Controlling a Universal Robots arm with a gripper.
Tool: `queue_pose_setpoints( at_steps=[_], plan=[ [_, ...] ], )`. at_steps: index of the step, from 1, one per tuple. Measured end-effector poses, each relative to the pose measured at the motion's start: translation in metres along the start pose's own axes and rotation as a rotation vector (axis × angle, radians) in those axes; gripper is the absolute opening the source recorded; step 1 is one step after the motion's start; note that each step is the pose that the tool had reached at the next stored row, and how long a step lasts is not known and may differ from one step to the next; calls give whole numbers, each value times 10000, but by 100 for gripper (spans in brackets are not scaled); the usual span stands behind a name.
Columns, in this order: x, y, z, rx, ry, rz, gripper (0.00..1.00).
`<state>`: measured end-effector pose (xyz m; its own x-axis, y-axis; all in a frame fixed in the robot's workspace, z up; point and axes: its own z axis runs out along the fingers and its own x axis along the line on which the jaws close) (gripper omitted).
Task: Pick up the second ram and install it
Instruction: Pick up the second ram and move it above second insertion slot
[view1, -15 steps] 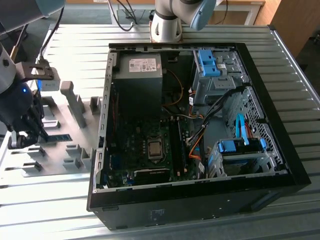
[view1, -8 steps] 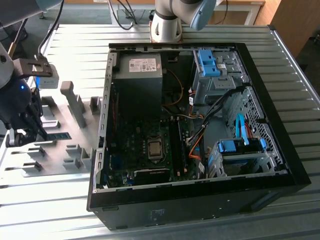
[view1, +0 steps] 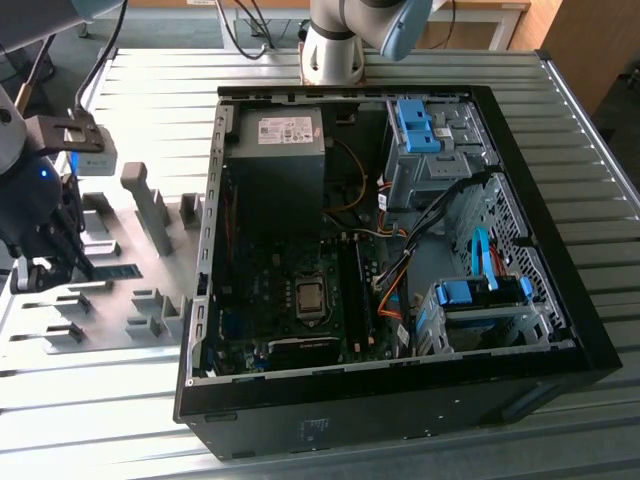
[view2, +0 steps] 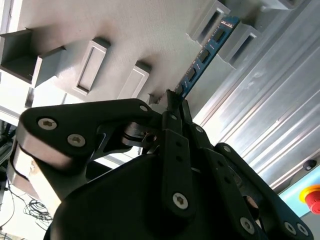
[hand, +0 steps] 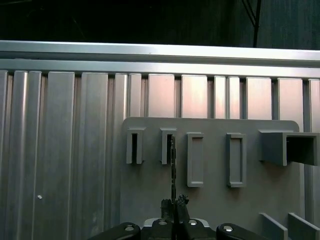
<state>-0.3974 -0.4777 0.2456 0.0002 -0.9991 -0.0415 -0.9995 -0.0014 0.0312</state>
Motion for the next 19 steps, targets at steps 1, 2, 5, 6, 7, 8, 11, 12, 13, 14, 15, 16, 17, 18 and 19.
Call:
queue_pose_setpoints(
  at_steps=[1,2,5,6,7,8,11,12,13,14,15,16,17,18,19],
  plan=[
    [-1,0,-14,1,-1,0,14],
    [-1,1,-31,1,-1,0,14],
    [-4,2,-84,1,-1,0,14],
    [-4,3,-94,1,-1,0,14],
    [-4,2,-94,3,-3,0,14],
    [-4,2,-94,4,-4,0,14],
    [-4,3,-99,2,-2,0,14],
    [-5,3,-106,2,-2,0,14],
    [-5,3,-115,1,-2,0,14],
    [-5,3,-116,2,-2,0,14],
    [-5,3,-117,2,-2,0,14],
    [-5,3,-118,1,-1,0,14],
    [-5,3,-118,1,-2,0,14],
    [-5,4,-120,1,-2,0,14],
    [-5,4,-124,-1,0,1,14]
  ],
)
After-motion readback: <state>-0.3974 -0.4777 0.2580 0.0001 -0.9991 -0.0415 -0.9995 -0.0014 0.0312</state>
